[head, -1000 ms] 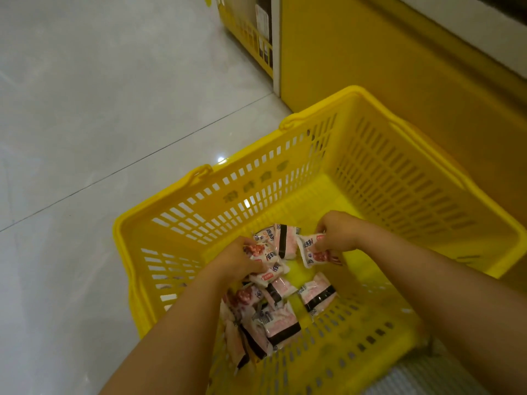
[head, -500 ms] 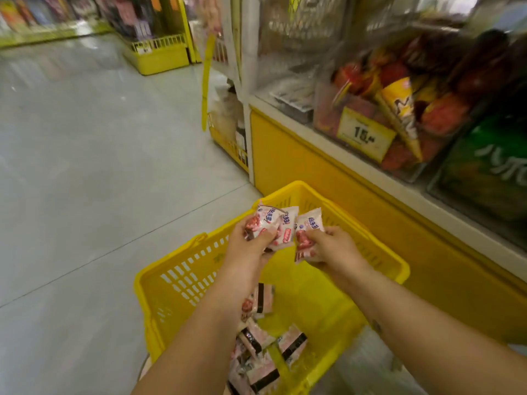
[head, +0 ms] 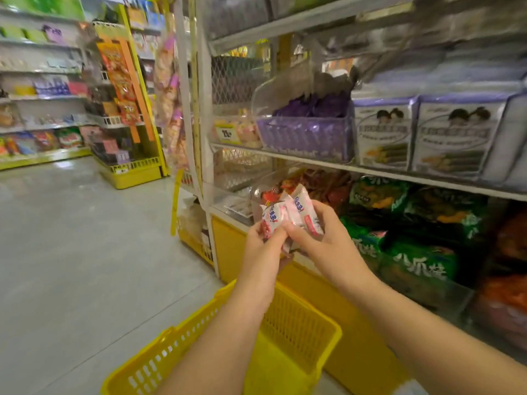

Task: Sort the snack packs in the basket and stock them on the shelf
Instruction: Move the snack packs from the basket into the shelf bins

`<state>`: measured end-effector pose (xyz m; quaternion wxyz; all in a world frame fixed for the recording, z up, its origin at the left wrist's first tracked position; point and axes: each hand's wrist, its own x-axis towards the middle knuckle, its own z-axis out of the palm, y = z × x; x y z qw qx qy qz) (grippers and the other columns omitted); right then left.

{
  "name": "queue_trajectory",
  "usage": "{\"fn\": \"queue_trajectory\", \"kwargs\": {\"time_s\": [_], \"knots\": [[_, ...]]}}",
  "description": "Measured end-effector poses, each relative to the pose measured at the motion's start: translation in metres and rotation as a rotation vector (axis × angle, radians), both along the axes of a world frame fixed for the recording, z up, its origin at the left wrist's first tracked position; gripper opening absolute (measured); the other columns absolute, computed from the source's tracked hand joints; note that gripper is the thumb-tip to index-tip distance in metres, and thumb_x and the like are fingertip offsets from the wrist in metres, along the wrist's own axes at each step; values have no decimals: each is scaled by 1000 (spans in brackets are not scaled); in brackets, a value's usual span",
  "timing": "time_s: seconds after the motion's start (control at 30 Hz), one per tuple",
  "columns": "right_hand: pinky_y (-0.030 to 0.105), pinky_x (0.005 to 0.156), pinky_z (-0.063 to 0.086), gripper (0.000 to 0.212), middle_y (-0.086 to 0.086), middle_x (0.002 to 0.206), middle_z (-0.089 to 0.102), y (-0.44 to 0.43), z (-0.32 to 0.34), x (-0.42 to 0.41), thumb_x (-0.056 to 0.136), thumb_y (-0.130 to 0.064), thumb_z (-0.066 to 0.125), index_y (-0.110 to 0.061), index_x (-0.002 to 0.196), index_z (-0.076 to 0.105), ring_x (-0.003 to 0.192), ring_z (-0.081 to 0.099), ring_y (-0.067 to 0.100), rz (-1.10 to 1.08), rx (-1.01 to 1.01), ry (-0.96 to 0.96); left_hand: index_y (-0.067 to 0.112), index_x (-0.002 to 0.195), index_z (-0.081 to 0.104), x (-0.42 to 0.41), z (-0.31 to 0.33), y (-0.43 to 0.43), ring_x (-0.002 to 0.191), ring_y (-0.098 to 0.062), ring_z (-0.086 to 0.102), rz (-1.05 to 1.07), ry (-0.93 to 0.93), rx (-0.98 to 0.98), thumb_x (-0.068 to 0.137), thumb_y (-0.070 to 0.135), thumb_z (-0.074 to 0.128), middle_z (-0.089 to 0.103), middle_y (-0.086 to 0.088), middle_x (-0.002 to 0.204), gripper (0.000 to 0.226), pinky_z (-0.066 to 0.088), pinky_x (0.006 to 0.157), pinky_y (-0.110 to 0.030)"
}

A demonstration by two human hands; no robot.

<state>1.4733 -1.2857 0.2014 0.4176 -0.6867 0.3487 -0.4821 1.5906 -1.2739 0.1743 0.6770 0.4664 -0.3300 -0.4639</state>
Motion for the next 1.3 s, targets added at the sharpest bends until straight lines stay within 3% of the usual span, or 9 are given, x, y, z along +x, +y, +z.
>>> {"fn": "queue_trajectory", "kwargs": {"time_s": [0.17, 0.3, 0.47, 0.57, 0.63, 0.97, 1.1, 1.2, 1.3], "knots": [[10, 78, 49, 54, -27, 112, 59, 10, 45, -44, 86, -22, 69, -53, 120, 41, 98, 60, -11, 2, -215, 128, 24, 120, 53, -26, 54, 13, 79, -13, 71, -130, 21, -82, 92, 26, 62, 74, 0, 94, 30, 55, 66, -35], [-1, 89, 35, 66, -42, 118, 35, 23, 70, -72, 90, -27, 65, -58, 131, 23, 113, 37, -23, -141, -461, 240, 43, 140, 34, -52, 95, 24, 88, -16, 71, -295, -6, -185, 98, 27, 53, 67, -1, 120, 49, 55, 64, -33], [11, 97, 39, 50, -35, 133, 32, 40, 101, -112, 90, -51, 50, -55, 137, 33, 123, 34, -16, -190, -628, 286, 34, 144, 35, -89, 143, 35, 95, -20, 71, -521, 130, -229, 99, 33, 47, 67, -8, 121, 47, 57, 70, -38], [12, 102, 32, 62, -30, 151, 12, 51, 116, -141, 85, -59, 53, -57, 140, 25, 134, 26, -10, -215, -732, 439, 26, 134, 54, -113, 167, 38, 112, -22, 64, -694, 100, -180, 100, 44, 39, 66, -7, 124, 41, 54, 89, -40], [26, 96, 45, 72, -26, 155, 0, 57, 126, -162, 85, -52, 59, -60, 140, 14, 133, 35, 3, -348, -806, 564, 30, 127, 61, -132, 180, 41, 101, -15, 68, -791, 20, -163, 99, 53, 33, 69, -1, 117, 46, 57, 79, -35], [36, 57, 53, 48, -2, 150, 33, 84, 169, -279, 83, -50, 48, -44, 131, 44, 76, 65, 24, -862, -892, 760, 23, 128, 58, -249, 234, 45, 99, -21, 60, -766, -602, -227, 102, 43, 24, 63, -11, 125, 47, 45, 91, -38], [35, 60, 53, 49, -6, 149, 34, 69, 180, -320, 85, -52, 48, -46, 133, 42, 78, 65, 23, -1043, -780, 870, 2, 118, 58, -285, 249, 22, 118, -36, 50, -497, -1289, -428, 105, 17, 27, 57, -21, 122, 37, 40, 93, -38], [30, 62, 47, 47, -8, 145, 35, 46, 177, -338, 87, -55, 47, -44, 132, 43, 88, 64, 20, -1087, -665, 951, 16, 90, 61, -293, 244, -2, 108, -35, 53, -308, -1620, -574, 102, 24, 38, 54, -13, 103, 27, 44, 85, -40], [27, 66, 42, 43, -8, 137, 41, 22, 181, -342, 89, -53, 50, -38, 130, 47, 94, 62, 18, -1060, -565, 934, 23, 118, 60, -295, 233, -22, 113, -31, 50, -101, -1814, -640, 96, 35, 50, 52, -7, 118, 27, 41, 90, -45]]}}
